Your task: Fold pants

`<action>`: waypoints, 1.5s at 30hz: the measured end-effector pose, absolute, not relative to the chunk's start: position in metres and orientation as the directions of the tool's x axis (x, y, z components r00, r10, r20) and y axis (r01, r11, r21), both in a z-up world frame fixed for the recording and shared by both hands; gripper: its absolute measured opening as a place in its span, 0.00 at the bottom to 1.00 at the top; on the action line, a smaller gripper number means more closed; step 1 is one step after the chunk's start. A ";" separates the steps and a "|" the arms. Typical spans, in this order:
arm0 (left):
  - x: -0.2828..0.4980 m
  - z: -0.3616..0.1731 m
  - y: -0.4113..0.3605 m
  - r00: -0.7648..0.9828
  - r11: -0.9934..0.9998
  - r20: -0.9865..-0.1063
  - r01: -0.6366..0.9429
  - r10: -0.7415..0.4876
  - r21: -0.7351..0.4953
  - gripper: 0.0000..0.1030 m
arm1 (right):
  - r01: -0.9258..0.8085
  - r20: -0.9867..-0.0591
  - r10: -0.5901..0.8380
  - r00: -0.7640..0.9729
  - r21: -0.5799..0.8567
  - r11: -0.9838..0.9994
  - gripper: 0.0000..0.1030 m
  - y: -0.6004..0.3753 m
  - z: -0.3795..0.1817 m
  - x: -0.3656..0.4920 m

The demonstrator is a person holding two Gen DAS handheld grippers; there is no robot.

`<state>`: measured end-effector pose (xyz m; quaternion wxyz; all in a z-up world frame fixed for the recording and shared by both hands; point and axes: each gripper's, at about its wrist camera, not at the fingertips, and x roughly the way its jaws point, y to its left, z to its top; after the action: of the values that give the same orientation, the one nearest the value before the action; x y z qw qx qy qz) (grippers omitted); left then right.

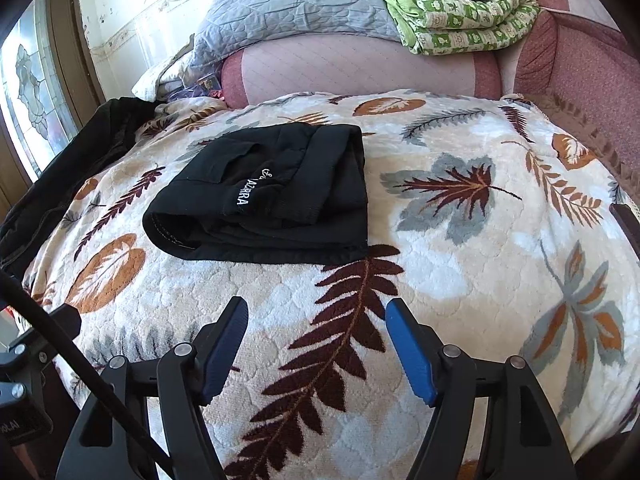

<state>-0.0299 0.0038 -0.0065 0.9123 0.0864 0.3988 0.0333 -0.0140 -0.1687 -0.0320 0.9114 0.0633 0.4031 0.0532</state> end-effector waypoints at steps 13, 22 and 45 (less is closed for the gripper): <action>-0.026 -0.015 0.005 0.643 0.986 -0.757 0.019 0.117 0.168 1.00 | -0.042 -0.733 0.138 0.666 0.148 0.988 0.76 -0.168 -0.033 -0.014; -0.024 -0.021 0.006 0.622 0.988 -0.776 0.023 0.106 0.153 1.00 | -0.043 -0.735 0.136 0.665 0.143 0.989 0.78 -0.167 -0.035 -0.014; -0.020 -0.032 0.010 0.577 0.993 -0.813 0.028 0.079 0.116 1.00 | -0.051 -0.736 0.135 0.663 0.135 0.989 0.79 -0.166 -0.038 -0.014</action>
<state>-0.0196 0.0103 -0.0320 0.8862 0.0580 0.4595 0.0145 -0.0135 -0.1660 -0.0384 0.9105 0.0516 0.4071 0.0509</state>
